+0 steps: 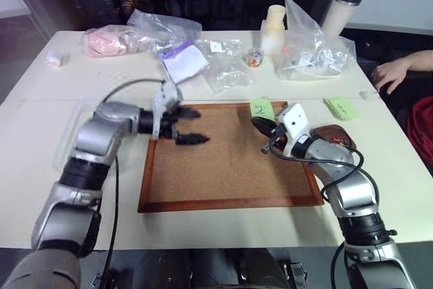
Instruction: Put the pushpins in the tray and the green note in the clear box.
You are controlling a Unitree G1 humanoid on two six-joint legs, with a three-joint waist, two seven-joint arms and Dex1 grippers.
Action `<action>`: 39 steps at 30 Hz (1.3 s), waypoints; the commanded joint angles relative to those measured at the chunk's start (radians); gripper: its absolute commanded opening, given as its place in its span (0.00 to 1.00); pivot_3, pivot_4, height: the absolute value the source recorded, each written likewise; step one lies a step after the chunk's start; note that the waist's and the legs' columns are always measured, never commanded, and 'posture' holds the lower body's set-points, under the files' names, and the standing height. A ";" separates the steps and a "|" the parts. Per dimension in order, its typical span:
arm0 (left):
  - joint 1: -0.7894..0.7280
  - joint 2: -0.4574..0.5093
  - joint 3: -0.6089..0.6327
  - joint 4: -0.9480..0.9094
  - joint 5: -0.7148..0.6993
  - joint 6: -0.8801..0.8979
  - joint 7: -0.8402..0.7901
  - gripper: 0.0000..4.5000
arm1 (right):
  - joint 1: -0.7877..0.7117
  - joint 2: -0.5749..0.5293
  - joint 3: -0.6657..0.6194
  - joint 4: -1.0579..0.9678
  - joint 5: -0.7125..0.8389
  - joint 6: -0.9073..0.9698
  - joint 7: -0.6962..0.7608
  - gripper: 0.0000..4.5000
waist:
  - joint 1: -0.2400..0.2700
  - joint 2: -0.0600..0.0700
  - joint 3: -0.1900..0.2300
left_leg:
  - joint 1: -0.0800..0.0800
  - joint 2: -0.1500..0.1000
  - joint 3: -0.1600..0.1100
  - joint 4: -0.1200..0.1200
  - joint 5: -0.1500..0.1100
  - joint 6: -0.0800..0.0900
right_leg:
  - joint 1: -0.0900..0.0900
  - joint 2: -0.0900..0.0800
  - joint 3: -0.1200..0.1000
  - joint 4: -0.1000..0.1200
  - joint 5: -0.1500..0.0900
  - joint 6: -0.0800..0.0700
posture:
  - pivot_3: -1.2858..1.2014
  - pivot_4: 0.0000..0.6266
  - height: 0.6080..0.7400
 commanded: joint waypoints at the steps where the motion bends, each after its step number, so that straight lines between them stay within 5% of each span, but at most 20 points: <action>1: -0.061 -0.055 0.054 0.076 -0.053 0.044 0.038 0.99 | -0.021 -0.008 -0.014 -0.055 0.007 -0.016 0.002 0.00 | 0.000 0.000 0.001 | 0.000 0.000 0.000 0.000 0.000 0.000 | 0.000 0.000 0.000 0.000 0.000 0.000 | 0.52 0.24 0.95; 8: -0.282 -0.253 0.207 0.498 -0.169 0.296 0.177 0.99 | -0.027 -0.021 -0.002 -0.114 0.006 -0.004 0.011 0.00 | -0.001 -0.004 0.005 | 0.000 0.000 -0.001 0.001 0.000 0.000 | 0.000 0.000 -0.001 0.000 0.000 0.000 | 0.52 0.24 0.95; 27: -0.452 -0.483 0.302 0.897 -0.130 0.150 0.191 0.99 | -0.009 -0.013 0.031 -0.214 -0.003 0.042 -0.005 0.00 | -0.001 -0.004 0.006 | -0.001 -0.001 0.000 0.000 0.000 -0.001 | 0.000 0.001 -0.001 0.000 0.000 0.001 | 0.52 0.24 0.95; 30: -0.454 -0.494 0.306 0.913 -0.125 0.138 0.192 0.82 | -0.005 -0.012 0.032 -0.223 -0.003 0.046 -0.007 0.00 | -0.004 -0.004 0.006 | -0.001 -0.001 0.000 0.000 0.000 -0.001 | -0.001 0.001 -0.001 0.000 0.000 0.001 | 0.52 0.24 0.95; 37: -0.460 -0.499 0.320 0.912 -0.125 0.147 0.179 0.02 | -0.011 -0.015 0.032 -0.230 -0.005 0.054 -0.012 0.00 | -0.002 -0.004 0.006 | -0.001 -0.001 0.000 0.000 0.000 -0.001 | -0.001 0.001 -0.001 0.000 0.000 0.001 | 0.52 0.24 0.95; 39: -0.459 -0.498 0.320 0.903 -0.126 0.157 0.171 0.01 | -0.011 -0.015 0.033 -0.233 -0.005 0.056 -0.013 0.00 | -0.001 -0.004 0.006 | -0.001 -0.001 0.000 0.000 0.000 -0.001 | -0.001 0.001 -0.001 0.000 0.000 0.001 | 0.52 0.24 0.95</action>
